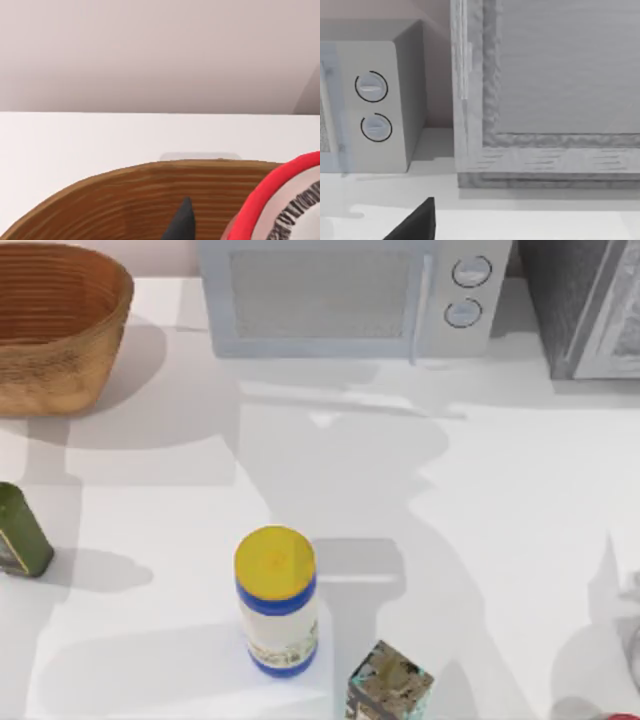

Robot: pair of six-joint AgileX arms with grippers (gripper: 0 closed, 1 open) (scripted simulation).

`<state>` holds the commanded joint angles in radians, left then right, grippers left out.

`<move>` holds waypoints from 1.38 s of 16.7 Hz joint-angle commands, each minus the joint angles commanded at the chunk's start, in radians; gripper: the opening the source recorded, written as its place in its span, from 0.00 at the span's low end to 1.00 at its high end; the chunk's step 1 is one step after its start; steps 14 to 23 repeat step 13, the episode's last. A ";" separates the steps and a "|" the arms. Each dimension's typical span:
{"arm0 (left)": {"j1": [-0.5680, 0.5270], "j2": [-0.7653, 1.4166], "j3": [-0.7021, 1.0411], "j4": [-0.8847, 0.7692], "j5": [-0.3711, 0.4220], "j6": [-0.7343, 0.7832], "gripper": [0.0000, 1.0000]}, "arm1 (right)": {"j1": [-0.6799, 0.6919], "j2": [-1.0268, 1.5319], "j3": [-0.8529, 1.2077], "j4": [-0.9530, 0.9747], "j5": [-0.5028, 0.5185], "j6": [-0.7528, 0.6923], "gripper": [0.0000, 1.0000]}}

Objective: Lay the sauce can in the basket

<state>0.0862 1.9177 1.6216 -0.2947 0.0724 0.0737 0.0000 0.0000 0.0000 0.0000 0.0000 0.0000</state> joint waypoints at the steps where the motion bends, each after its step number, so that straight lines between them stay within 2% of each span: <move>1: 0.000 0.000 0.000 0.000 0.000 0.000 0.53 | 0.000 0.000 0.000 0.000 0.000 0.000 1.00; 7: 0.000 0.000 0.000 0.000 0.000 0.000 0.98 | 0.000 0.000 0.000 0.000 0.000 0.000 1.00; 23: 0.000 0.000 0.000 0.000 0.000 0.000 1.00 | 0.000 0.000 0.000 0.000 0.000 0.000 1.00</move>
